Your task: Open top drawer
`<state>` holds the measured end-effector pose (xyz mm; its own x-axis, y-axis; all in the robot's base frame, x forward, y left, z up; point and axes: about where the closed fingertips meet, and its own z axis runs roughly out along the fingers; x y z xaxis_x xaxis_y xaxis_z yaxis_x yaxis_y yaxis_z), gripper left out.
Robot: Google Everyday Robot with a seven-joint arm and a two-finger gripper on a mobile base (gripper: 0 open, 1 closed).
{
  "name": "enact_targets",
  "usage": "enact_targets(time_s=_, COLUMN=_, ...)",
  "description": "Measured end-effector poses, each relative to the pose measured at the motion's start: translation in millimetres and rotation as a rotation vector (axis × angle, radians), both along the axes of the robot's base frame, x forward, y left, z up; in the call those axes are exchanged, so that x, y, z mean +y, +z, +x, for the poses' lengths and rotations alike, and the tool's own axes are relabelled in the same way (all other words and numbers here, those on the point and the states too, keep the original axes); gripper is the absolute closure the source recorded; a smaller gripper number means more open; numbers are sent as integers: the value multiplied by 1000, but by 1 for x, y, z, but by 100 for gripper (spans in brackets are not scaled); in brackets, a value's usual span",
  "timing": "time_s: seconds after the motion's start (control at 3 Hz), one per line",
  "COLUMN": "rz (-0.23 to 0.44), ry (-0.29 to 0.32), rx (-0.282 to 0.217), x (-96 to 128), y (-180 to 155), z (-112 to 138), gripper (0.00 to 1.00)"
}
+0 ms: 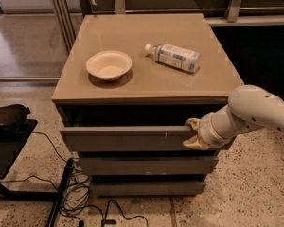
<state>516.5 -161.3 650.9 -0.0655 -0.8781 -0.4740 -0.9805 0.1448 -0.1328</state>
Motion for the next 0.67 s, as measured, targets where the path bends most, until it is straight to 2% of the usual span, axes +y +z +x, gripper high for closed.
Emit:
enact_targets(time_s=0.33, rz=0, ry=0, rx=0, x=0, y=7, z=0, gripper=100)
enact_targets(time_s=0.67, rz=0, ry=0, rx=0, x=-1, y=16, z=1, gripper=100)
